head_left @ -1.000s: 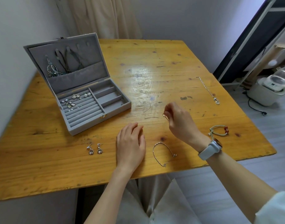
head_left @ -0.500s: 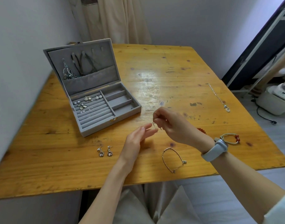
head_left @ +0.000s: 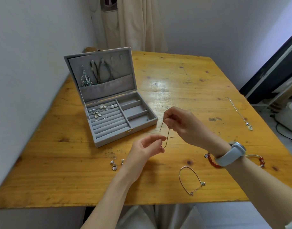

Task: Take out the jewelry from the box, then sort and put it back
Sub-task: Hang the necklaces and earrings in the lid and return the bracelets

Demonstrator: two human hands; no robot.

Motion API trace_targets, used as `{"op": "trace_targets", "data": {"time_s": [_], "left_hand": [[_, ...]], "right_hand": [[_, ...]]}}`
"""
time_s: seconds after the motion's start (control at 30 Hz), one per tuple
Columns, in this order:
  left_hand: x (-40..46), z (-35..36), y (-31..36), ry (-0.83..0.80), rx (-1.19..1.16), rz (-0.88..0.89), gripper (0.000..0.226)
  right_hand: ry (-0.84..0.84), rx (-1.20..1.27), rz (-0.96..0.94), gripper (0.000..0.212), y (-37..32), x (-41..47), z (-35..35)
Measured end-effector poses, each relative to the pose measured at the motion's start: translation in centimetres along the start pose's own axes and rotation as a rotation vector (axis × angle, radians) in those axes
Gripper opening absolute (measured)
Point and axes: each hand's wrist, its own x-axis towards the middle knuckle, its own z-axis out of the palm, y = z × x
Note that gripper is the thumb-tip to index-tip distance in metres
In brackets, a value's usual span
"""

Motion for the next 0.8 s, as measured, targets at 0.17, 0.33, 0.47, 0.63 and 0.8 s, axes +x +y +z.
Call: {"op": "trace_targets", "data": {"time_s": [0.17,0.33,0.47,0.63,0.8], "left_hand": [[0.9,-2.0,0.8,0.297,-0.09,-0.035,0.01],[1.7,-3.8,2.4,0.374,0.022,-0.011,0.012],[2.6,-4.9,3.8,0.423,0.169,0.064,0.008],[5.0,-5.9,4.0,0.545,0.575,0.185,0.006],[6.7,-6.2,3.3,0.61,0.927,0.267,0.01]], "right_hand": [[0.003,-0.047,0.048,0.011,1.1,1.6,0.2],[-0.084,-0.122,0.046,0.018,2.1,2.8,1.3],[-0.128,-0.19,0.026,0.017,2.7,4.0,1.5],[0.044,-0.122,0.109,0.015,3.9,6.1,2.0],[0.099,-0.171,0.111,0.012,4.8,7.7,3.0]]}}
